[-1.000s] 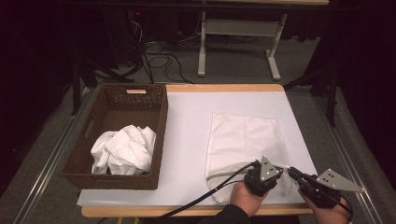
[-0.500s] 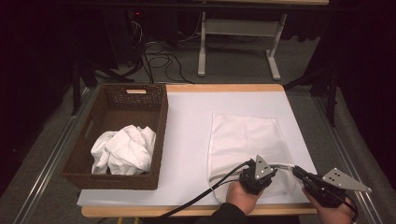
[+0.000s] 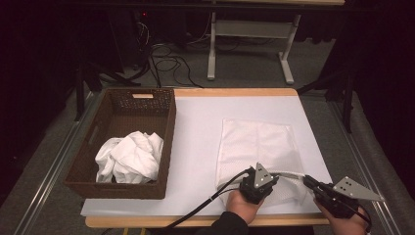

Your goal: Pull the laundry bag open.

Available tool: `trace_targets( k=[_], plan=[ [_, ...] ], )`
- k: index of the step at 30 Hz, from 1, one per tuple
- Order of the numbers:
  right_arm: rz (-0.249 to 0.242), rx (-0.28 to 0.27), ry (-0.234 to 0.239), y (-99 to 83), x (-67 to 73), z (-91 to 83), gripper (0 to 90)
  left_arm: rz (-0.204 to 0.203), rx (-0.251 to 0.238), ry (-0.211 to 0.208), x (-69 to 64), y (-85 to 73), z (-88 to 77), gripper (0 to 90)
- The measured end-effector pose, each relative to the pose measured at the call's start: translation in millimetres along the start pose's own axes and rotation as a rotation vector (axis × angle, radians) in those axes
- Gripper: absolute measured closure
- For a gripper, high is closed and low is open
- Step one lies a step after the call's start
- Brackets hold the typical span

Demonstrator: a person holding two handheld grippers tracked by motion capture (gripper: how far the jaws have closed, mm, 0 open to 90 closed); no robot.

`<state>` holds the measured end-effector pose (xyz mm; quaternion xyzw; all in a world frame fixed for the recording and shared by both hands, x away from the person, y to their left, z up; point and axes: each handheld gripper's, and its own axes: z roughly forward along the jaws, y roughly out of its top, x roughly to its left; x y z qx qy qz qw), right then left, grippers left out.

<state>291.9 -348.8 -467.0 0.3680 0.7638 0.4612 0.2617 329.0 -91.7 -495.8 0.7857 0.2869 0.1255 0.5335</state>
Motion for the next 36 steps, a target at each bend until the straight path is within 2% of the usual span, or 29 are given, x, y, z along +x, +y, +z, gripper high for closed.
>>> trace_targets(
  k=[2, 4, 8, 15, 16, 19, 22, 24, 27, 30, 31, 32, 36],
  plan=[
    [-0.006, 0.002, 0.0, 0.6, 2.3, 1.2, 87.7, 0.002, -0.002, -0.003, 0.6, -1.1, -3.3, 86.3],
    [-0.012, 0.004, 0.003, 1.0, 3.3, 1.8, 87.7, 0.012, -0.002, 0.021, 1.4, -2.5, -7.4, 86.4],
    [0.001, 0.007, -0.002, 0.4, -0.2, 1.5, 87.7, 0.001, 0.0, 0.026, 7.5, -6.6, -15.3, 86.4],
    [-0.01, 0.011, 0.009, 1.0, 2.9, 4.2, 87.7, 0.013, 0.001, 0.04, 9.5, -9.8, -22.9, 86.4],
    [-0.006, 0.016, 0.016, 0.8, 3.6, 4.7, 87.7, 0.03, 0.007, 0.047, 9.1, -10.6, -25.0, 86.4],
    [-0.014, 0.02, 0.015, 1.0, 4.8, 5.9, 87.7, 0.034, 0.007, 0.058, 8.7, -12.1, -26.6, 86.4],
    [-0.002, 0.019, 0.003, 0.8, 2.8, 4.7, 87.7, 0.014, 0.006, 0.066, 12.8, -14.1, -29.5, 86.4],
    [0.004, 0.021, -0.001, -0.5, 0.2, 4.1, 87.7, -0.004, 0.011, 0.08, 20.0, -18.0, -34.6, 86.4],
    [0.008, 0.022, -0.001, -1.3, -0.9, 4.3, 87.7, -0.01, 0.015, 0.09, 23.6, -19.9, -38.9, 86.4],
    [0.016, 0.024, -0.011, -1.0, -0.5, 3.6, 87.7, -0.018, 0.032, 0.127, 34.4, -25.5, -53.9, 86.4],
    [0.013, 0.02, -0.008, -1.4, -1.5, 3.5, 87.8, -0.018, 0.032, 0.127, 34.4, -25.5, -53.9, 86.4],
    [0.015, 0.024, -0.009, -1.8, -2.0, 3.0, 87.7, -0.029, 0.035, 0.149, 41.9, -29.2, -63.9, 86.4],
    [0.016, 0.027, -0.008, -2.6, -3.2, 3.8, 87.7, -0.045, 0.038, 0.168, 50.2, -33.2, -76.1, 86.4]
  ],
)
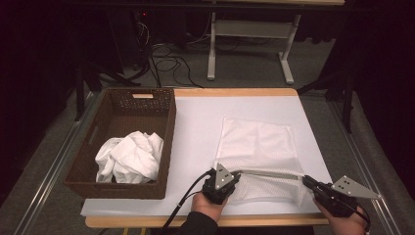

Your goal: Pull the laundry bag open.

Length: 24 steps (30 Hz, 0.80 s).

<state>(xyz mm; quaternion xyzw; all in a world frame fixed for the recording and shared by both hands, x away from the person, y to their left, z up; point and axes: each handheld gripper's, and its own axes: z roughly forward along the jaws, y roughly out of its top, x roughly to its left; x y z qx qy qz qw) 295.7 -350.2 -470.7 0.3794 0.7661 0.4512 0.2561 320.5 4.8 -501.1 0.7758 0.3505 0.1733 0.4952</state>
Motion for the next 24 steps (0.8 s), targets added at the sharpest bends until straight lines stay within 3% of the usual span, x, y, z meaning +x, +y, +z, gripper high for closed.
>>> trace_targets(
  k=[6, 11, 16, 20, 22, 24],
  plan=[
    [-0.009, 0.004, 0.005, 0.8, 3.5, 1.3, 87.7, 0.008, 0.017, 0.015, 8.6, -2.2, -13.1, 86.3],
    [0.007, 0.007, -0.004, -1.4, -0.4, 0.0, 87.7, -0.039, 0.029, 0.058, 31.6, -8.8, -36.4, 86.4],
    [0.01, 0.016, -0.003, -2.5, -0.9, 1.5, 87.7, -0.051, 0.048, 0.089, 45.7, -19.7, -56.3, 86.3],
    [0.007, 0.021, 0.017, -2.3, 1.1, 4.3, 87.6, -0.032, 0.048, 0.103, 48.0, -27.8, -64.1, 86.4],
    [-0.014, 0.032, 0.016, -1.0, 6.9, 6.8, 87.6, -0.063, 0.04, 0.102, 49.8, -32.0, -65.0, 86.3],
    [-0.007, 0.039, 0.017, -1.7, 7.3, 7.3, 87.5, -0.056, 0.039, 0.103, 49.3, -32.1, -64.1, 86.3]
  ],
)
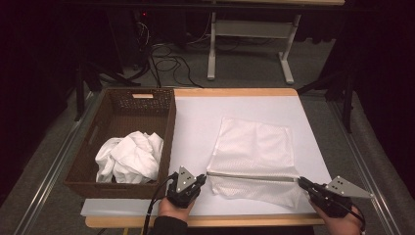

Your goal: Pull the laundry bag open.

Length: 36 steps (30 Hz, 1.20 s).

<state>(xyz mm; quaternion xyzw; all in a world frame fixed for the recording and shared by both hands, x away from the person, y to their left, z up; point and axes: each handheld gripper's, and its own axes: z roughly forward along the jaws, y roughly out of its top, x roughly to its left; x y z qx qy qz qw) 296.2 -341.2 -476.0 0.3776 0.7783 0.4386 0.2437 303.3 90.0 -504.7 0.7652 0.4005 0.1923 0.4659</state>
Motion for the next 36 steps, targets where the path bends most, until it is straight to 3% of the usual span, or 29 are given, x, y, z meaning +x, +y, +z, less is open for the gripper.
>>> trace_targets(
  k=[4, 7, 9, 11, 12, 14, 17, 18, 19, 20, 22, 23, 25, 26, 29, 33, 35, 36],
  plan=[
    [-0.001, 0.049, 0.002, -6.1, -0.5, 4.1, 86.3, 0.006, 0.022, 0.001, 0.0, -4.0, 12.7, 85.9],
    [0.001, 0.052, 0.008, -7.1, 0.7, 4.2, 84.4, 0.007, 0.032, 0.004, 0.8, -4.6, 16.1, 85.7],
    [-0.005, 0.04, -0.001, -5.4, 2.4, 3.1, 75.9, 0.01, 0.04, 0.008, 0.8, -6.0, 16.9, 85.6],
    [-0.006, 0.028, 0.001, -5.0, 2.3, 2.5, 73.9, 0.006, 0.036, 0.009, 0.9, -6.2, 16.4, 85.4],
    [0.009, 0.01, -0.005, -3.4, 1.6, -0.5, 67.8, -0.001, 0.023, 0.01, 1.2, -6.0, 15.0, 85.3],
    [0.038, -0.008, -0.019, -2.1, -1.5, -2.9, 65.9, -0.004, 0.014, 0.008, 1.5, -5.8, 13.5, 84.7],
    [0.053, -0.015, -0.047, 0.9, -8.2, 0.1, 62.5, -0.013, 0.006, 0.015, 1.5, -5.7, 12.3, 74.0],
    [0.064, 0.012, -0.081, 5.2, -16.9, 9.1, 60.8, -0.021, -0.003, 0.011, 1.8, -5.1, 11.0, 71.6],
    [0.064, 0.012, -0.081, 5.2, -16.9, 9.1, 60.8, -0.021, -0.003, 0.011, 1.8, -5.1, 11.0, 69.5],
    [0.086, 0.039, -0.104, 10.1, -26.8, 21.0, 59.6, -0.01, -0.016, 0.014, 1.9, -4.3, 9.0, 68.7],
    [0.085, 0.071, -0.128, 15.7, -35.1, 36.0, 59.4, -0.009, -0.029, 0.017, 1.9, -3.8, 6.9, 66.6],
    [0.085, 0.071, -0.128, 15.7, -35.1, 36.0, 59.4, -0.009, -0.029, 0.017, 1.9, -3.8, 6.9, 65.4],
    [0.098, 0.112, -0.138, 20.8, -43.9, 53.5, 58.4, -0.021, -0.037, 0.014, 3.1, -3.9, 5.5, 64.1],
    [0.111, 0.158, -0.153, 23.6, -52.9, 72.1, 57.2, -0.029, -0.042, 0.014, 4.4, -4.2, 4.2, 63.5],
    [0.129, 0.232, -0.171, 24.9, -61.3, 96.4, 56.3, -0.034, -0.052, 0.012, 5.3, -4.1, 2.5, 62.3],
    [0.133, 0.267, -0.177, 25.9, -67.1, 112.6, 55.5, -0.035, -0.056, 0.006, 5.6, -4.1, 2.1, 62.5],
    [0.126, 0.264, -0.159, 27.1, -67.4, 120.6, 69.9, -0.032, -0.054, 0.0, 5.5, -3.5, 3.0, 62.4],
    [0.113, 0.262, -0.149, 27.8, -66.1, 121.6, 84.3, -0.027, -0.051, -0.003, 5.5, -3.4, 3.2, 62.2]
  ],
)
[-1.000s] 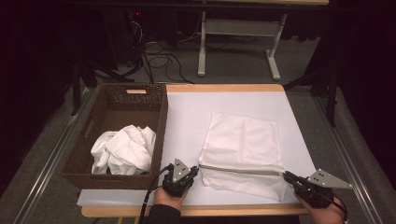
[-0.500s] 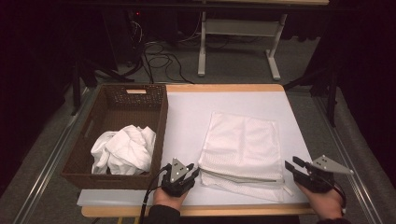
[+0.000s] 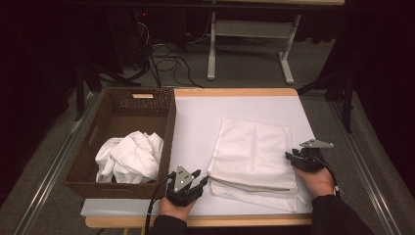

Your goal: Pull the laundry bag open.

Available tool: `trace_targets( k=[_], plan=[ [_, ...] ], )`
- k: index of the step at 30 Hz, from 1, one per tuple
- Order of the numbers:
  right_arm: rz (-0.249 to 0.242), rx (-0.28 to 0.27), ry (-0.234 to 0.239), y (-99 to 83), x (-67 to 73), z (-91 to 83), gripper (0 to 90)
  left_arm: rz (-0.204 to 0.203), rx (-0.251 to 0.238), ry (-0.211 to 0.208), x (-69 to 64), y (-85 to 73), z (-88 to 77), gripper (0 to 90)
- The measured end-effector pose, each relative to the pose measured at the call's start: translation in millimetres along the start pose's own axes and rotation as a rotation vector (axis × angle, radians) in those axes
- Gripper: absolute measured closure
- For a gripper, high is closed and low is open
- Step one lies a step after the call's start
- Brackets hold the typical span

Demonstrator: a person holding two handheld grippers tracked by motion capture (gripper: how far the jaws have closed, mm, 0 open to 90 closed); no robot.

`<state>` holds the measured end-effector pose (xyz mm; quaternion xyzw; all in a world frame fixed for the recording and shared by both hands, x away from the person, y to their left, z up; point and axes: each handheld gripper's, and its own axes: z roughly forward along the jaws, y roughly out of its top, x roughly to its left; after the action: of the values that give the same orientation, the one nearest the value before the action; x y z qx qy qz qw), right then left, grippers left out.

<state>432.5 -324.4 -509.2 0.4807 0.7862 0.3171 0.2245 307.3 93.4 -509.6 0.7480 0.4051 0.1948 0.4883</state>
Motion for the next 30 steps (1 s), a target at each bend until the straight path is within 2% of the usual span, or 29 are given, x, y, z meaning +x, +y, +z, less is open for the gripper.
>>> trace_targets(
  k=[1, 2, 4, 6, 7, 8, 9, 12, 13, 15, 17, 18, 19, 20, 21, 23, 24, 26, 27, 30],
  plan=[
    [0.0, 0.0, 0.0, 0.0, 0.0, 0.0, 84.3, 0.0, 0.0, 0.0, 0.0, 0.0, 0.0, 62.1],
    [-0.025, 0.0, -0.006, 0.7, 2.4, 0.4, 90.0, -0.001, -0.003, 0.0, -0.5, 0.1, 0.8, 62.1],
    [-0.057, 0.003, -0.026, 2.0, 2.7, 0.2, 90.0, 0.0, 0.003, -0.002, -1.0, -0.2, 1.6, 62.0],
    [-0.046, -0.009, -0.062, 1.0, -5.6, -2.4, 90.0, 0.007, 0.018, -0.009, -3.5, -1.4, 3.8, 61.9],
    [-0.046, -0.009, -0.062, 1.0, -5.6, -2.4, 90.0, 0.007, 0.018, -0.009, -3.5, -1.4, 3.8, 61.3],
    [-0.031, -0.011, -0.082, 0.0, -12.1, -5.1, 90.0, 0.013, 0.022, -0.011, -4.9, -1.4, 4.5, 61.3],
    [-0.001, -0.025, -0.116, -3.5, -26.8, -9.9, 90.0, 0.015, 0.022, -0.017, -6.2, -1.2, 5.2, 60.1],
    [0.001, 0.002, -0.117, -10.2, -35.9, -12.5, 89.4, 0.025, 0.032, -0.046, -12.6, 0.4, 12.3, 58.2],
    [-0.002, -0.007, -0.114, -11.5, -36.3, -13.7, 84.9, 0.025, 0.032, -0.046, -12.6, 0.4, 12.3, 57.5],
    [0.019, -0.037, -0.098, -13.1, -34.4, -20.0, 77.5, 0.034, 0.04, -0.06, -17.4, 1.5, 17.1, 56.3],
    [0.017, -0.07, -0.074, -16.2, -29.8, -27.7, 70.9, 0.049, 0.054, -0.069, -21.8, 2.6, 23.0, 55.2],
    [0.015, -0.081, -0.071, -18.6, -26.5, -32.0, 69.0, 0.078, 0.093, -0.049, -27.5, 2.2, 30.9, 55.2],
    [0.015, -0.081, -0.071, -18.6, -26.5, -32.0, 69.0, 0.078, 0.093, -0.049, -27.5, 2.2, 30.9, 55.1],
    [0.011, -0.095, -0.065, -21.3, -22.9, -37.0, 67.8, 0.087, 0.125, -0.047, -30.0, 1.7, 35.6, 55.1],
    [-0.012, -0.128, -0.054, -27.0, -15.7, -47.4, 65.9, 0.127, 0.182, -0.034, -34.3, 2.6, 40.5, 66.0],
    [-0.007, -0.135, -0.054, -29.7, -11.4, -52.6, 65.3, 0.134, 0.187, -0.033, -35.3, 2.5, 40.6, 83.9],
    [-0.013, -0.149, -0.041, -34.8, -4.8, -60.8, 64.0, 0.133, 0.187, -0.007, -35.0, 2.3, 39.9, 86.9],
    [-0.019, -0.153, -0.033, -36.9, -2.4, -64.4, 63.4, 0.121, 0.181, 0.001, -33.4, 2.1, 38.8, 87.7],
    [-0.017, -0.166, -0.014, -40.9, 4.3, -71.2, 62.4, 0.112, 0.169, 0.02, -28.6, 1.0, 35.1, 87.8],
    [-0.026, -0.179, -0.007, -46.0, 13.1, -80.1, 60.2, 0.094, 0.157, 0.042, -22.4, -0.5, 30.8, 87.5]
  ],
)
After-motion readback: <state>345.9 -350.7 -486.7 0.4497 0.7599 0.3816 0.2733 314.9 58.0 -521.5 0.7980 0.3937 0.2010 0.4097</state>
